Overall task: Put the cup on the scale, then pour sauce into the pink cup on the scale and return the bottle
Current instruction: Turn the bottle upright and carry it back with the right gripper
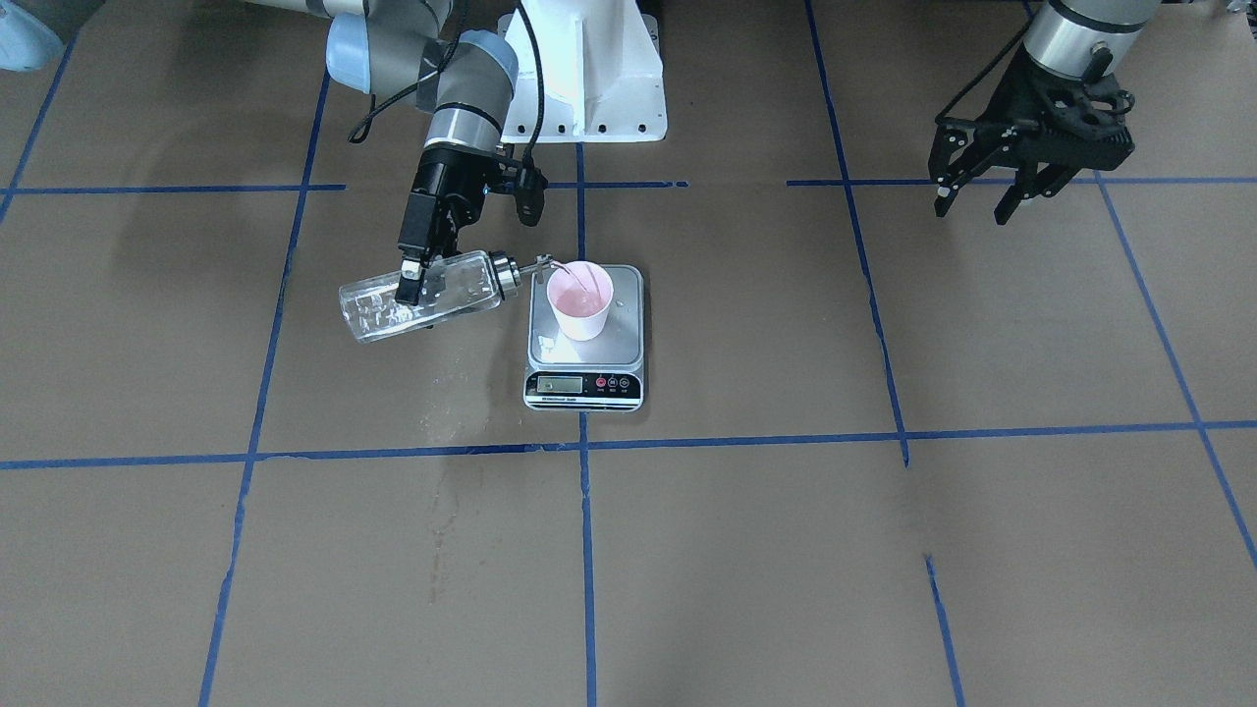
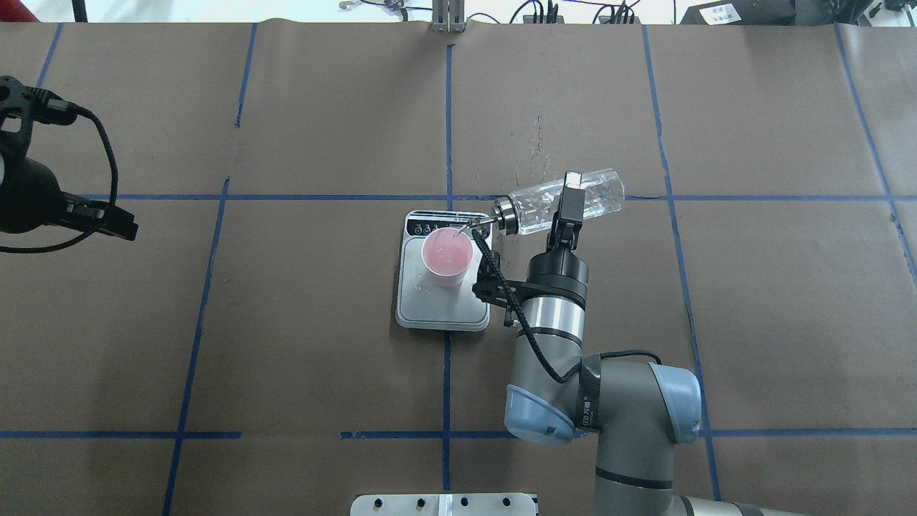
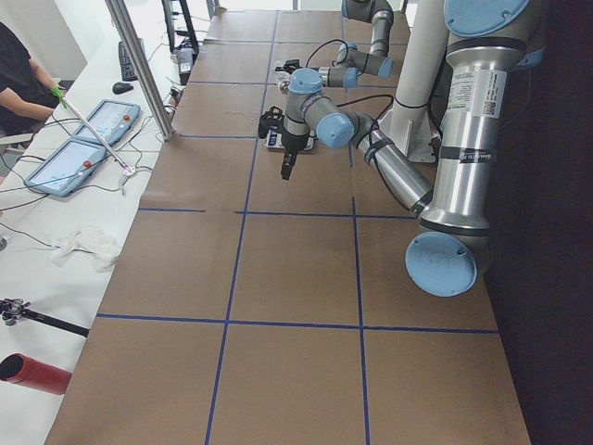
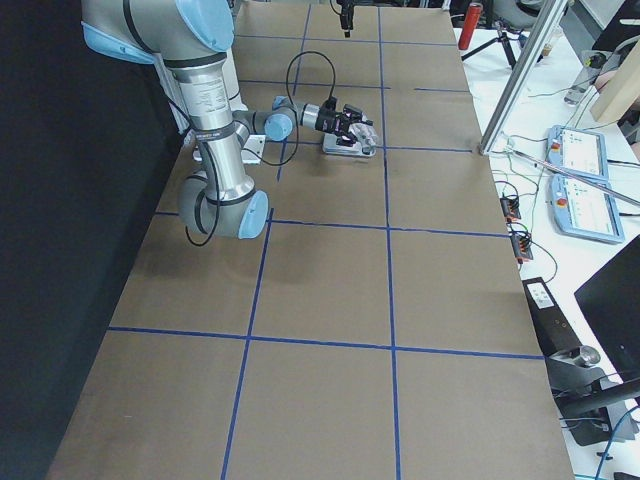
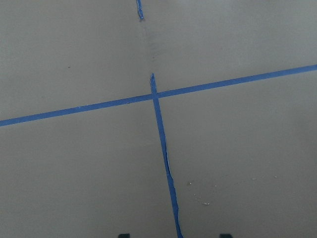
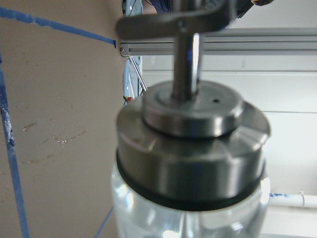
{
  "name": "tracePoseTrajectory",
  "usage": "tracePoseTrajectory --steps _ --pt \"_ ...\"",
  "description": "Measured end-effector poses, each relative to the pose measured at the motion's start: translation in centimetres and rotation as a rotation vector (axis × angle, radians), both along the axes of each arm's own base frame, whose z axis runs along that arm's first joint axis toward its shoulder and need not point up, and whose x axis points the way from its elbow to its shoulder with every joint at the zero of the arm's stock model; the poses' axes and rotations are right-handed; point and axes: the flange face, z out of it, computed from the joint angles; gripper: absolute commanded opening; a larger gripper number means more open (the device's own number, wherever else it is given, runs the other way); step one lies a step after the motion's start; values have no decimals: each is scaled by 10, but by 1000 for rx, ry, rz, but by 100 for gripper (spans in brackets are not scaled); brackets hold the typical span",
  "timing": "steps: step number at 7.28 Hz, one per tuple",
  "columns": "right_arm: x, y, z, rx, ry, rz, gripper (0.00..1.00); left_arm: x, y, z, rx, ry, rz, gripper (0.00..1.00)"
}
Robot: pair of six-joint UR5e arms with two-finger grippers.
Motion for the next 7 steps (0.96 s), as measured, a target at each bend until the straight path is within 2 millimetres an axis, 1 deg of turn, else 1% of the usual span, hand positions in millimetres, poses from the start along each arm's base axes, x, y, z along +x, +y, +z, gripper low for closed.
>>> tracePoseTrajectory --steps 1,2,3,4,5,7 --pt "-6 8 4 -17 -206 30 0 0 0 0 0 0 0 69" --pt "-13 18 4 -45 -429 64 0 0 0 0 0 1 -1 69" --pt "-14 25 -2 -82 -650 98 0 1 0 -1 0 1 0 69" --pt "-10 30 -4 -123 -877 123 0 1 0 -1 0 1 0 69" --pt "-4 34 7 -160 -1066 131 0 1 -1 -1 0 1 0 69" --pt "18 34 33 -176 -1282 145 0 2 -1 -1 0 2 0 69"
